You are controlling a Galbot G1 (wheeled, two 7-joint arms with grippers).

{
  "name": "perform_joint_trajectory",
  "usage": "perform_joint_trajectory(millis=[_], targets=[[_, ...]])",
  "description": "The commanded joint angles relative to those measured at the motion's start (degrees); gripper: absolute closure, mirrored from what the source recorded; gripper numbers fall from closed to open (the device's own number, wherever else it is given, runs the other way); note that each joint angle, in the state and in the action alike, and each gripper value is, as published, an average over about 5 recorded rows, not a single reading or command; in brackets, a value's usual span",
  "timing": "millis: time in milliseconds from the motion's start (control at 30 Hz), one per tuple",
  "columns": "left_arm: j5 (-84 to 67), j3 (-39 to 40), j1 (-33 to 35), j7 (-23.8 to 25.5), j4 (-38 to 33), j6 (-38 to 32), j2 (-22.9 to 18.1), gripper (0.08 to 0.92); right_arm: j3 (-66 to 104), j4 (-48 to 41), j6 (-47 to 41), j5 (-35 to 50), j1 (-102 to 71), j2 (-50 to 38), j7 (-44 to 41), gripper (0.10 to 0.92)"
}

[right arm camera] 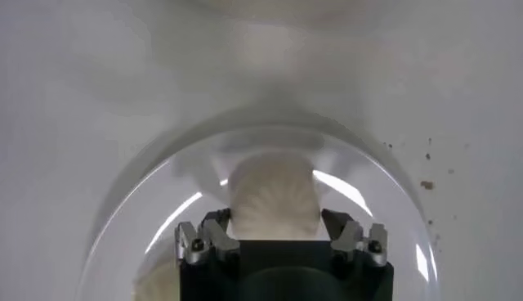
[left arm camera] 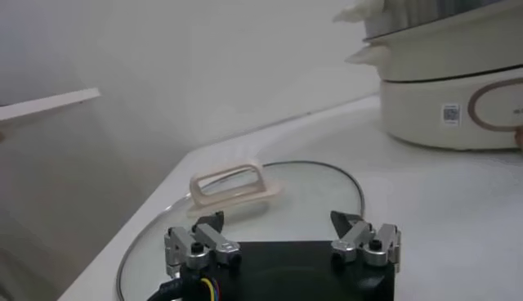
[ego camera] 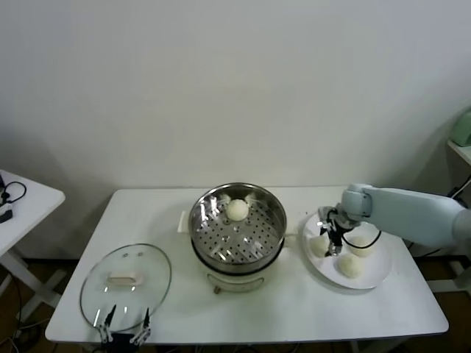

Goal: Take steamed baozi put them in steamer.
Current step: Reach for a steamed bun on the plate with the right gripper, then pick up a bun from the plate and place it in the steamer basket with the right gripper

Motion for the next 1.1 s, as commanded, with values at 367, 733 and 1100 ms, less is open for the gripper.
perform_joint_trajectory(millis=[367,733,1100], targets=[[0.0,-0.7,0.5,-0.1,-1.0,0.0,0.3,0.177,-12.2,13.6,-0.8,11.3,22.9,-3.2,-2.7,0.338],[-0.1,0.4,1.0,-0.1,-2.2,0.0,0.5,0.177,-21.8,24.7,-1.2,30.0,53.1,2.4,-10.0,0.338],[0.6,1.2,1.6,-0.1,-3.4,-0.6,0.7,0.177,-8.4,25.9,-7.5,39.1,46.1,18.7,-4.3,0.339]])
